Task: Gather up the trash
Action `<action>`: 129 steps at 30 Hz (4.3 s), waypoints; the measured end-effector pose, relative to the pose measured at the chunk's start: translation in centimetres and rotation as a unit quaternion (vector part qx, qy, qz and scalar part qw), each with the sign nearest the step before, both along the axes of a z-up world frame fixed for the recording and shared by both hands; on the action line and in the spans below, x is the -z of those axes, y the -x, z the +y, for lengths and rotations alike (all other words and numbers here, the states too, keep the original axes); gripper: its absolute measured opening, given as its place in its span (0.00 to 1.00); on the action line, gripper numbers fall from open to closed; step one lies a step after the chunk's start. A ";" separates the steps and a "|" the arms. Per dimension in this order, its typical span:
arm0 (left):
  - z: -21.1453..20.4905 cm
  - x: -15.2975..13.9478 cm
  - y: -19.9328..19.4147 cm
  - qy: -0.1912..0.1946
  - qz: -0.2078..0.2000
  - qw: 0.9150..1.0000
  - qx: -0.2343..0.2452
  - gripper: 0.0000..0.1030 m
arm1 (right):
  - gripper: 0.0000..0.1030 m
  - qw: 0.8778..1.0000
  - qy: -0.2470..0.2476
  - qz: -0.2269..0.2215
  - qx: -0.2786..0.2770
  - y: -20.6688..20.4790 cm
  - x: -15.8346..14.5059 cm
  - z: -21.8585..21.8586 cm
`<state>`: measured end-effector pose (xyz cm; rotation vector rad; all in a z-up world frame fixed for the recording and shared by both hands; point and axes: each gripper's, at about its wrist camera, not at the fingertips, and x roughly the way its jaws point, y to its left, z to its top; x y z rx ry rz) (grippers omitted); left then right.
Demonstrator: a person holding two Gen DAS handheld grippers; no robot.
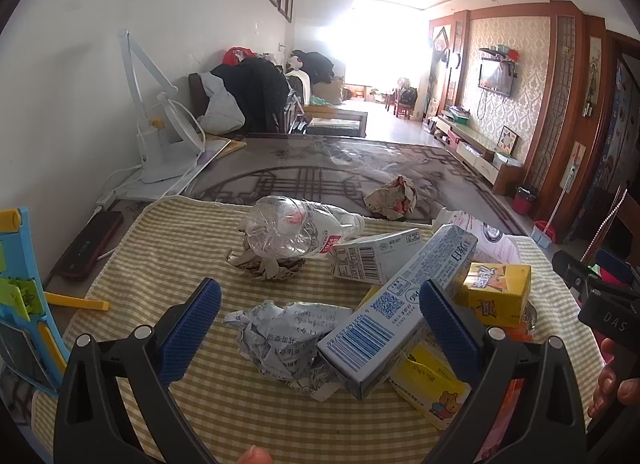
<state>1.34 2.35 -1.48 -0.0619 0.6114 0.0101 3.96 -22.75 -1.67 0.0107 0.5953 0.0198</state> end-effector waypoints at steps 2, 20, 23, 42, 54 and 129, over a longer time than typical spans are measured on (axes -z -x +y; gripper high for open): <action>0.0 0.1 -0.1 0.001 0.003 1.000 0.004 0.93 | 0.97 0.999 -0.008 0.025 -0.038 -0.9 0.3 0.3; -3.1 1.5 -2.7 -0.003 0.054 0.992 0.116 0.92 | 0.59 0.961 -0.024 0.168 -0.219 -6.6 4.1 3.2; -4.2 2.3 -3.8 -0.025 0.072 0.988 0.133 0.92 | 0.56 0.961 -0.031 0.162 -0.223 -6.3 3.6 2.9; -2.9 0.7 -1.8 0.020 0.046 0.994 0.093 0.33 | 0.54 0.973 -0.111 0.068 -0.189 -3.2 -1.0 -2.0; -10.2 -2.2 2.0 0.057 0.034 0.983 0.171 0.33 | 0.54 0.995 -0.078 -0.037 0.041 1.2 -4.8 -15.5; 3.0 5.1 -5.0 0.127 0.133 0.983 0.006 0.63 | 0.96 0.999 -0.006 0.001 0.044 -2.9 -1.7 -7.0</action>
